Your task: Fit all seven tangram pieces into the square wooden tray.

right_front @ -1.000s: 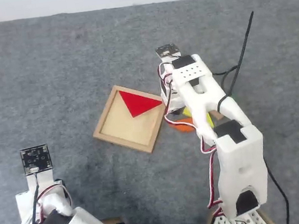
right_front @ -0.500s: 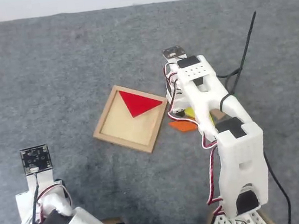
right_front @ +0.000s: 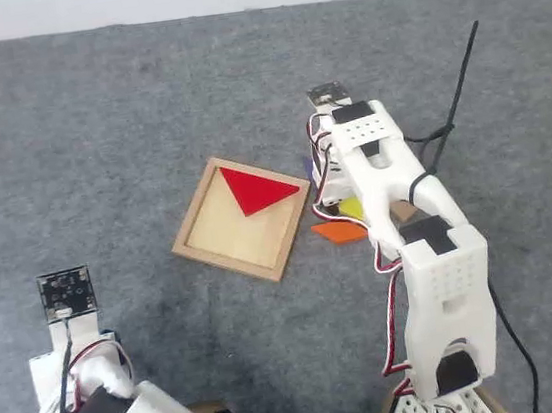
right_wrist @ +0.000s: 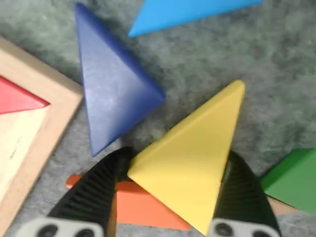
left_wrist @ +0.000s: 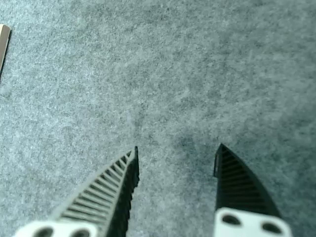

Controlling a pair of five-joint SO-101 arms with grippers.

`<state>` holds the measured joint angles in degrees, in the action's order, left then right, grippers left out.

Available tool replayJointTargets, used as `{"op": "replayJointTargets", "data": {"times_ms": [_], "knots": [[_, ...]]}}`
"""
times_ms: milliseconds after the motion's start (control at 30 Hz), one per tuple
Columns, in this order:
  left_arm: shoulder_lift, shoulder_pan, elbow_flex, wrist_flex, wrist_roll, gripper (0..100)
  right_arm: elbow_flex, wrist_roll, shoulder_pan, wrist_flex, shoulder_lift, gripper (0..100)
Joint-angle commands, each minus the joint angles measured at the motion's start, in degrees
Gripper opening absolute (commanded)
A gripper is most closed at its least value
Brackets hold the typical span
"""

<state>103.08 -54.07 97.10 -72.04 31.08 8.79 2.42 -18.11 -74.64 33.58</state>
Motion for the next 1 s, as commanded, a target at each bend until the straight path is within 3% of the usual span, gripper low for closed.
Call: {"op": "replayJointTargets", "data": {"times_ms": [0, 333, 600, 800, 967], "knots": [[0.8, 0.2, -0.7, 0.0, 0.5, 24, 0.4, 0.8, 0.2, 0.4, -0.1, 12.5], [0.8, 0.2, -0.7, 0.0, 0.5, 24, 1.1, -0.2, -0.5, -0.7, -6.9, 11.5], [0.8, 0.2, -0.7, 0.0, 0.5, 24, 1.1, -9.2, -5.8, -3.3, -17.4, 11.4], [0.8, 0.2, -0.7, 0.0, 0.5, 24, 2.6, -27.0, -17.1, -2.9, -18.4, 11.4], [0.8, 0.2, -0.7, 0.0, 0.5, 24, 6.0, -48.4, -26.5, -2.9, -15.5, 11.7]]}}
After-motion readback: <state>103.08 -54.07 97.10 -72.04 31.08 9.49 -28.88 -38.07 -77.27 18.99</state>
